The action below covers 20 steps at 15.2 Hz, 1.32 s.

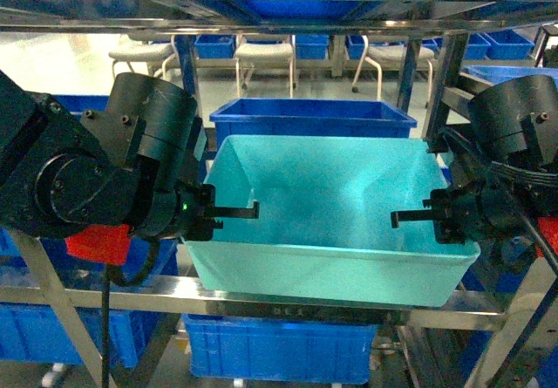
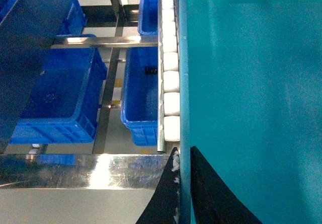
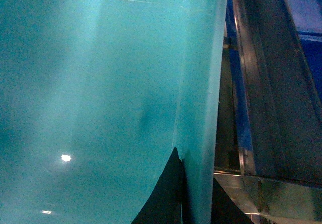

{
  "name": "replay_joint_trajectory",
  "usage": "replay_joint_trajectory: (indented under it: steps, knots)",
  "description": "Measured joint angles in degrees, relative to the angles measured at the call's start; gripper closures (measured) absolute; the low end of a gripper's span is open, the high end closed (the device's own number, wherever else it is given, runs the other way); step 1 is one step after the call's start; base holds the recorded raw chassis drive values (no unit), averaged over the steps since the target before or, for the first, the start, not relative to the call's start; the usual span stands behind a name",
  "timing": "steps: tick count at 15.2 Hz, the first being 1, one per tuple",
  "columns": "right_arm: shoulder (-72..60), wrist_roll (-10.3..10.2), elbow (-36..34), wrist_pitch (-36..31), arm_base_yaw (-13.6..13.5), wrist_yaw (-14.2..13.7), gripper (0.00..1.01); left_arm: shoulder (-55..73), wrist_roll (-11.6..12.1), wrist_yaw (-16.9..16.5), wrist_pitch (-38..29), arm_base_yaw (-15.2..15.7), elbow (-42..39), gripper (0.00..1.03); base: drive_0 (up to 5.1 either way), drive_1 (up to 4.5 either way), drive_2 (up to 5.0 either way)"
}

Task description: Organize blue bins on left shelf correctly

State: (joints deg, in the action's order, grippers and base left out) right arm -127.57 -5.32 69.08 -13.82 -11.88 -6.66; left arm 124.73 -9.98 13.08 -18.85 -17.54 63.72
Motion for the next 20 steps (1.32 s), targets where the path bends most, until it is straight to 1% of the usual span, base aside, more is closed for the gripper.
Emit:
replay_joint_trajectory:
  steps: [4, 5, 7, 8, 9, 10, 11, 12, 13, 15, 16, 20]
  knots:
    - [-6.7, -0.9, 8.4, 4.9, -0.1, 2.0, 0.99, 5.8, 2.6, 0.0, 3.0, 1.9, 7.5, 1.01, 0.0, 0.00, 0.0]
    - [-8.0, -1.1, 10.6, 5.9, -0.1, 2.5, 0.99, 6.9, 3.0, 0.1, 3.5, 2.1, 9.1, 1.01, 0.0, 0.00, 0.0]
    - [-10.5, -1.6, 15.2, 9.8, -0.1, 4.0, 0.99, 9.0, 3.5, 0.5, 4.5, 3.0, 12.2, 1.01, 0.0, 0.00, 0.0]
    - [-13.0, -1.6, 18.0, 11.4, -0.1, 4.8, 0.99, 11.3, 4.0, 0.5, 6.1, 3.5, 14.8, 1.01, 0.0, 0.00, 0.0]
    - [-14.2, -0.7, 21.0, 13.5, -0.3, 8.3, 0.79, 12.5, 4.0, 3.3, 7.4, 3.9, 17.4, 0.84, 0.0, 0.00, 0.0]
    - [-14.1, 0.0, 20.8, 10.8, -0.9, 8.4, 0.48, 12.5, 4.0, 3.5, 6.4, 3.9, 17.7, 0.53, 0.0, 0.00, 0.0]
    - [-14.0, -0.2, 19.4, 6.9, -0.9, 8.5, 0.37, 12.0, 4.0, 3.5, 2.4, 3.9, 15.8, 0.42, 0.0, 0.00, 0.0]
    - [-13.1, -0.2, 16.7, 1.0, -0.8, 7.9, 0.22, 9.6, 3.9, 3.3, -1.6, 3.9, 11.1, 0.27, 0.0, 0.00, 0.0]
    - [-11.5, -0.2, 13.4, -4.9, -0.9, 7.7, 0.08, 6.0, 3.8, 2.4, -5.6, 3.9, 7.0, 0.13, 0.0, 0.00, 0.0]
    - [-10.4, -0.2, 11.5, -8.3, -0.9, 7.5, 0.01, 3.2, 3.8, 2.0, -7.0, 3.8, 4.8, 0.04, 0.0, 0.00, 0.0]
    - [-10.0, -0.2, 10.8, -9.6, -0.9, 7.5, 0.02, 2.1, 3.8, 1.9, -7.4, 3.7, 4.0, 0.03, 0.0, 0.00, 0.0]
    - [-8.8, -0.1, 8.8, -12.5, -0.9, 7.7, 0.04, -1.4, 3.5, 1.6, -7.6, 3.4, 1.6, 0.06, 0.0, 0.00, 0.0]
